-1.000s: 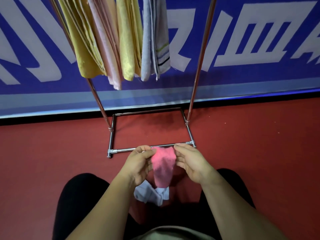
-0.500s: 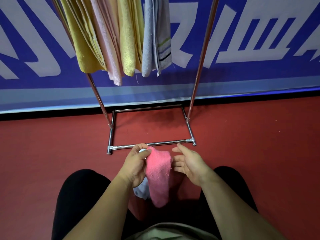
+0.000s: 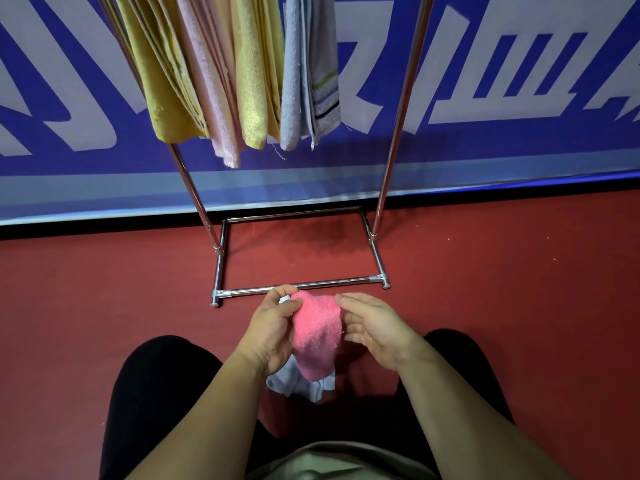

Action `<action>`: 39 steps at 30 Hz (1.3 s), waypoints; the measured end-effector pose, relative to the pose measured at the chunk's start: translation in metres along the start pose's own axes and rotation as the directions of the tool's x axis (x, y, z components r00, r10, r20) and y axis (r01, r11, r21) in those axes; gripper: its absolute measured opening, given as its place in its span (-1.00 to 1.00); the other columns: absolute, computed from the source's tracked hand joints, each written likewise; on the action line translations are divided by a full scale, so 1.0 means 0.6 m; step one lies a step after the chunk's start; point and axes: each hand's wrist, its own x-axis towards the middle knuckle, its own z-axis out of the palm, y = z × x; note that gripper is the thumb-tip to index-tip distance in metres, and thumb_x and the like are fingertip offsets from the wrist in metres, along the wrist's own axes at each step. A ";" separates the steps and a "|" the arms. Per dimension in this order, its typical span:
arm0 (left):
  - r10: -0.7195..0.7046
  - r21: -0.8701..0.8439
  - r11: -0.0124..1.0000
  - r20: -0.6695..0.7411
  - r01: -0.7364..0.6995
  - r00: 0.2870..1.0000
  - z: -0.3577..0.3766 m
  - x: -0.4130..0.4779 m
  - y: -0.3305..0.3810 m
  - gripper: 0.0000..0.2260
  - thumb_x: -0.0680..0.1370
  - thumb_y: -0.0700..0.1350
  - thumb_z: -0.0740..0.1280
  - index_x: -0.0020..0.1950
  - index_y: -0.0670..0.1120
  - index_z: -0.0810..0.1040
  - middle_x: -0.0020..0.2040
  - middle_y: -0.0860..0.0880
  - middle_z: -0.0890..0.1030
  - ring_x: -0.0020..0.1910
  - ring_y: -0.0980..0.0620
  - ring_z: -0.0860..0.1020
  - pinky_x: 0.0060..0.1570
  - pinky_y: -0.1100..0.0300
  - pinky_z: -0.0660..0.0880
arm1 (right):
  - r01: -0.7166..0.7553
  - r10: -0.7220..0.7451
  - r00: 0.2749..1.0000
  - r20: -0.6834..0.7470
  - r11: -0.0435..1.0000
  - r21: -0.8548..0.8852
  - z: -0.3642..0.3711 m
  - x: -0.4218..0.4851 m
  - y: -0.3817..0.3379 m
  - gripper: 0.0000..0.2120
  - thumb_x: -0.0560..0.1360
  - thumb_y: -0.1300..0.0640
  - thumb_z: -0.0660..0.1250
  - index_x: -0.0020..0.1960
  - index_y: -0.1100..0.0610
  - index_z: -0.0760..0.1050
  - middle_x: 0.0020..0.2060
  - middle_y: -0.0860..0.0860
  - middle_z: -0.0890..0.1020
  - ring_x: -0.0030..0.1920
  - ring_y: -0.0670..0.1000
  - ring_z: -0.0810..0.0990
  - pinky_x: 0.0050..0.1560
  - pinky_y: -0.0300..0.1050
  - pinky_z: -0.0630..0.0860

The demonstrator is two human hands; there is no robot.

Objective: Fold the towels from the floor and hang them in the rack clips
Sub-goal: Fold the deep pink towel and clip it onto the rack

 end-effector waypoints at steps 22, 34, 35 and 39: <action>-0.009 0.090 0.996 0.003 0.009 1.000 -0.010 0.010 0.002 -0.66 0.60 -0.38 0.34 0.30 -0.07 0.57 0.00 -0.09 0.68 -0.14 -0.03 0.57 -0.11 0.03 0.53 | 0.178 -0.158 0.964 -0.214 0.981 0.079 0.015 -0.001 -0.021 -0.50 0.51 0.45 0.43 0.36 0.07 0.54 0.07 0.20 0.68 -0.08 0.06 0.70 -0.03 0.03 0.63; -0.024 0.227 0.974 0.178 -0.017 0.984 0.021 -0.005 0.037 -0.90 0.53 -0.27 0.48 -0.18 -0.13 0.69 -0.16 -0.18 0.64 -0.17 -0.08 0.54 0.06 -0.01 0.51 | 0.172 -0.114 0.969 -0.220 0.949 0.264 0.002 -0.022 -0.070 -0.62 0.55 0.44 0.40 0.27 0.10 0.56 -0.06 0.14 0.74 -0.18 0.05 0.70 -0.02 0.04 0.67; -0.007 0.239 0.970 0.176 -0.036 0.984 0.035 -0.001 0.055 -0.85 0.57 -0.31 0.43 -0.18 -0.14 0.67 -0.19 -0.19 0.63 -0.21 -0.08 0.54 -0.03 0.02 0.52 | 0.157 -0.102 0.972 -0.212 0.953 0.260 -0.005 -0.025 -0.078 -0.64 0.55 0.43 0.41 0.26 0.12 0.56 -0.09 0.13 0.75 -0.18 0.07 0.70 0.02 0.09 0.68; 0.052 0.443 0.883 0.231 -0.153 0.972 0.115 -0.004 0.130 -0.86 0.51 -0.22 0.40 -0.21 -0.04 0.63 -0.28 -0.10 0.54 -0.35 0.00 0.41 -0.30 0.16 0.33 | 0.064 -0.067 0.982 -0.178 0.998 -0.017 -0.049 -0.050 -0.143 -0.74 0.56 0.33 0.46 0.23 0.22 0.58 -0.19 0.14 0.69 -0.30 0.06 0.64 -0.12 0.08 0.73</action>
